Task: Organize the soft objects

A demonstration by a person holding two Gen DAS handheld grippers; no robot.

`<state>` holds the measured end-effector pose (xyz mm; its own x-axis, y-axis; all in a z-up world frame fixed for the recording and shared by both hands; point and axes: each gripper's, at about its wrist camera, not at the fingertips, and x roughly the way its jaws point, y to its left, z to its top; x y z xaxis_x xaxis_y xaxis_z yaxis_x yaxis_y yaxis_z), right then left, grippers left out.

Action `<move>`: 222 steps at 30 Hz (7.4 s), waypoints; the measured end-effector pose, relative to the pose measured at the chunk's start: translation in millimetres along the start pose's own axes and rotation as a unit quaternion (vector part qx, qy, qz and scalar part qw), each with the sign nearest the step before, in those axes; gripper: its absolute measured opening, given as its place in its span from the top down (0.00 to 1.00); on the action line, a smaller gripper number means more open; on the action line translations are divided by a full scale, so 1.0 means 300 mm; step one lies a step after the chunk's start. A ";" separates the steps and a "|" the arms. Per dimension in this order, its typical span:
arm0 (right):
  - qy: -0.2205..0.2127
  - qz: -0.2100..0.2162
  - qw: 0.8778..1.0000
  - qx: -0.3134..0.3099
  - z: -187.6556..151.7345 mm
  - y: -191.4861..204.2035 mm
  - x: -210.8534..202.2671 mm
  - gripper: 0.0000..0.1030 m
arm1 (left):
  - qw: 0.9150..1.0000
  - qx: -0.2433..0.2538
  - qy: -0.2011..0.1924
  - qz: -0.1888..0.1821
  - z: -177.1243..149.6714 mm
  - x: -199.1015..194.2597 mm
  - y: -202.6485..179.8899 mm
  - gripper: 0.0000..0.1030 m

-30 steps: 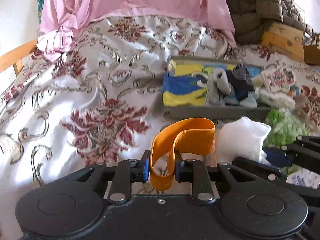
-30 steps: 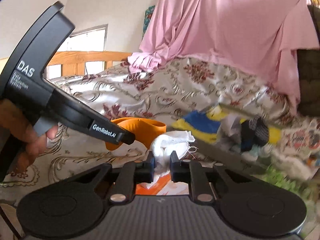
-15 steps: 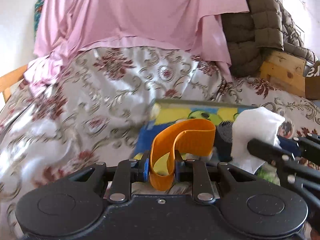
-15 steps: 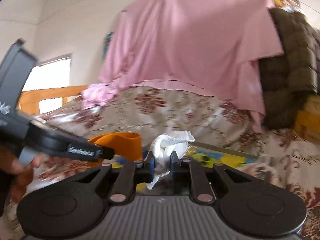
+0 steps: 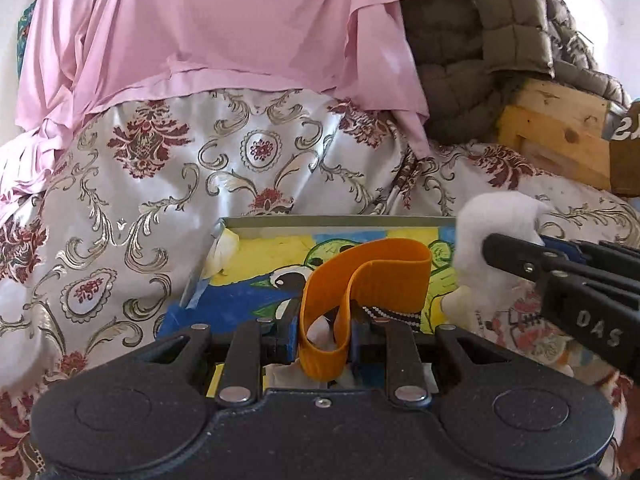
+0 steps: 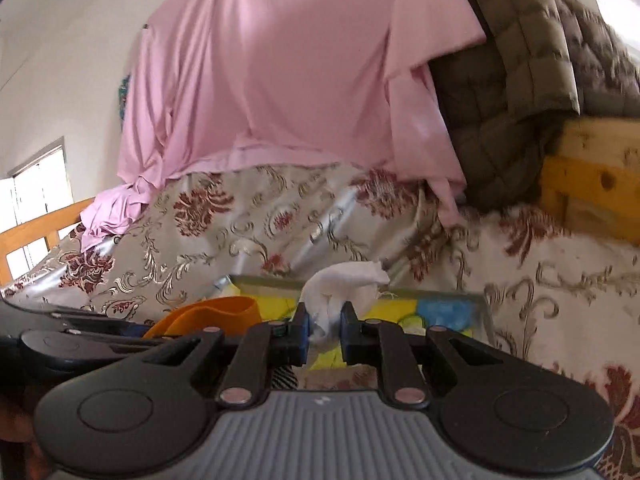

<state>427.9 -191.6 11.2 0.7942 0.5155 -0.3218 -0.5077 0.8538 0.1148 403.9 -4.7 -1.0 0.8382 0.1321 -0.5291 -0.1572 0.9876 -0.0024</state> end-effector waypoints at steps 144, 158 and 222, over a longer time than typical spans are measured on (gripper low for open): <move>0.020 -0.057 0.998 0.035 -0.328 0.289 -0.826 0.00 | 0.992 -0.101 -0.028 0.072 -0.540 -0.909 0.111 0.01; 0.026 -0.090 0.995 0.023 -0.406 0.367 -0.939 0.00 | 0.990 -0.121 -0.045 0.061 -0.618 -1.009 0.103 0.01; 0.054 -0.094 0.994 0.016 -0.444 0.403 -0.967 0.00 | 0.990 -0.102 -0.042 0.085 -0.730 -1.064 0.098 0.01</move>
<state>91.6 -247.5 -6.7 0.8320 0.3379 -0.4400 -0.3423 0.9368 0.0721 17.4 -36.5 -17.9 0.8303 0.3097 -0.4633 -0.3941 0.9141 -0.0952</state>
